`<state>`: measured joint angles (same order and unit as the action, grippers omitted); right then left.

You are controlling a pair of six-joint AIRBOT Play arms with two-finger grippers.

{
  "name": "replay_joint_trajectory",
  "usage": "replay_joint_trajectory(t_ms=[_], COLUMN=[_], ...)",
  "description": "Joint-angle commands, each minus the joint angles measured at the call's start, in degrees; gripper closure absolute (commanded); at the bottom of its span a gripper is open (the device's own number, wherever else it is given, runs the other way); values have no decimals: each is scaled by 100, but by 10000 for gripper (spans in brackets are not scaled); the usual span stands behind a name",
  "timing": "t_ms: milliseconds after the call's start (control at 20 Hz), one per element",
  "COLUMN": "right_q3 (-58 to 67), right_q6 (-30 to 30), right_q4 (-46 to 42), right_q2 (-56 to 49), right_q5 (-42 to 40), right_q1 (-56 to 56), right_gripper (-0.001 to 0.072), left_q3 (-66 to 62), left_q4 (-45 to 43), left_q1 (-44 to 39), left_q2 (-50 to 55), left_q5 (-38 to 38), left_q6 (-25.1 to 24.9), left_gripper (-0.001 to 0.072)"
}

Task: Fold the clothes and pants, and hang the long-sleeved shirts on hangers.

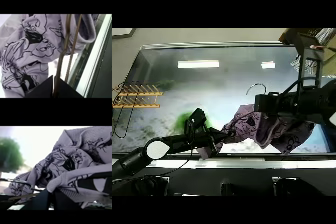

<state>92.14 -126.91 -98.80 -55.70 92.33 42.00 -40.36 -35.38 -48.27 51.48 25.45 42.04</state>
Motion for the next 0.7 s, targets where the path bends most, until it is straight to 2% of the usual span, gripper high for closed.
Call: replay_joint_trajectory(t_ms=[0,150,250,300,350,650], right_q3=[-2,0,-2,0,0,0], right_q6=[13,35,33,33,33,-15], right_q4=[103,103,79,57,33,-557], right_q2=[-2,0,0,2,13,212], right_q5=[61,118,197,273,363,643], right_q1=[4,4,4,4,4,2], right_gripper=[535,452,428,343,295,295], left_q3=[-4,-4,-4,-4,-4,-4], left_q4=[-15,-15,-15,-15,-15,-15], left_q1=[-2,-4,-4,-4,-2,-4], left_q2=[4,4,4,4,4,4], left_q5=[-4,-4,-4,-4,-4,-4], left_q6=[-9,-9,-9,-9,-11,-11], left_gripper=[679,680,679,679,679,680])
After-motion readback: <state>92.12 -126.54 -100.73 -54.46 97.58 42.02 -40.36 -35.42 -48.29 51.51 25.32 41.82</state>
